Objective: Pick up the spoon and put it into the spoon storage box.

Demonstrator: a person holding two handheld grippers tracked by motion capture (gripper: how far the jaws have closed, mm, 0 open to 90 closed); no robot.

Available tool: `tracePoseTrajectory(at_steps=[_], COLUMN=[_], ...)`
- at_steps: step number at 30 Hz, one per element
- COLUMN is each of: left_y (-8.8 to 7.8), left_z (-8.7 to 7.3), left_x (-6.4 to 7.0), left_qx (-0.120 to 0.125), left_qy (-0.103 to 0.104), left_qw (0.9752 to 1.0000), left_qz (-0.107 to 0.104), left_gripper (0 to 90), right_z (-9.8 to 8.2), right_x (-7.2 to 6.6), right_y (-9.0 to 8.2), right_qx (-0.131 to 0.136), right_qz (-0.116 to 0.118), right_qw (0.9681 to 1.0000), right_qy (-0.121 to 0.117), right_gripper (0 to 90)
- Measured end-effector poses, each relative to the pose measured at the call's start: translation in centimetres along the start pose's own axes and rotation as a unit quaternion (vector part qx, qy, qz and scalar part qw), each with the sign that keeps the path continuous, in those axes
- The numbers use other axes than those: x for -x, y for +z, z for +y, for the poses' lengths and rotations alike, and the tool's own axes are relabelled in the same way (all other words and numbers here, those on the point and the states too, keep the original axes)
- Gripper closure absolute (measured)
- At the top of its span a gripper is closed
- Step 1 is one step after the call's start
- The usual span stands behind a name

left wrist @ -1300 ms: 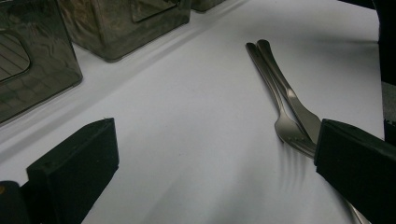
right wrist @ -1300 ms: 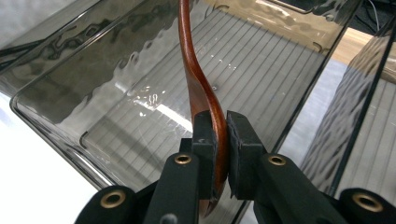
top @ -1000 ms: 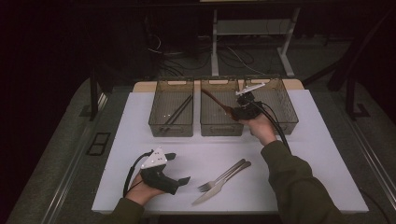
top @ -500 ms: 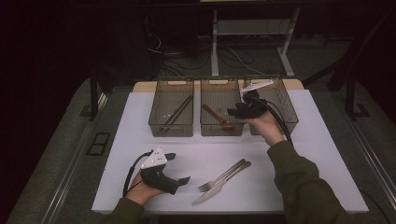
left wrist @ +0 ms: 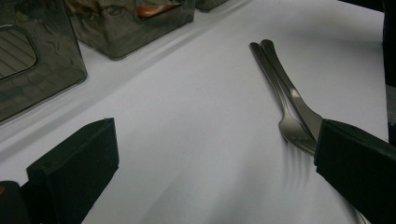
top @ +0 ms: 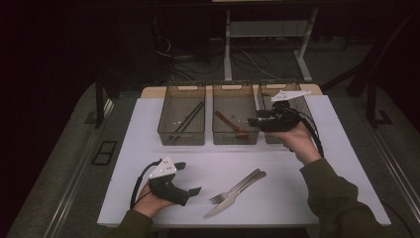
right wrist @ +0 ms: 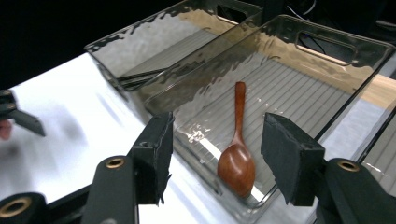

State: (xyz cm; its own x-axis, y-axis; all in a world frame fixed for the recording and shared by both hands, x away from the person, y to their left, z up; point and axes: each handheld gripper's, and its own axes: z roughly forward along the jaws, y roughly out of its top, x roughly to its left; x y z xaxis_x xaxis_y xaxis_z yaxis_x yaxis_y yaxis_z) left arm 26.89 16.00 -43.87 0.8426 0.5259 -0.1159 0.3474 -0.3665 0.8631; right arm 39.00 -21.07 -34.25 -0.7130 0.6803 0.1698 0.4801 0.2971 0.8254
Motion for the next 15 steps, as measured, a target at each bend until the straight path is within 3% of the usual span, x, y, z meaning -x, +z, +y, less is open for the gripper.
tracePoseTrajectory(at_steps=[7, 15], left_y=[0.0, 0.0], left_z=[0.0, 0.0], left_x=[0.0, 0.0], left_qx=[0.001, 0.000], left_qy=[-0.001, 0.001], left_qw=[1.0000, 1.0000], left_qz=[0.001, 0.002], left_gripper=[0.0, 0.0], right_z=[-1.4, -3.3], right_x=[-0.8, -1.7], right_y=[-1.3, -2.4], right_qx=[0.007, 0.008], right_qz=[0.018, 0.023], right_qw=[0.9998, 0.9995], right_qy=[-0.011, -0.018], right_gripper=[42.4, 45.9])
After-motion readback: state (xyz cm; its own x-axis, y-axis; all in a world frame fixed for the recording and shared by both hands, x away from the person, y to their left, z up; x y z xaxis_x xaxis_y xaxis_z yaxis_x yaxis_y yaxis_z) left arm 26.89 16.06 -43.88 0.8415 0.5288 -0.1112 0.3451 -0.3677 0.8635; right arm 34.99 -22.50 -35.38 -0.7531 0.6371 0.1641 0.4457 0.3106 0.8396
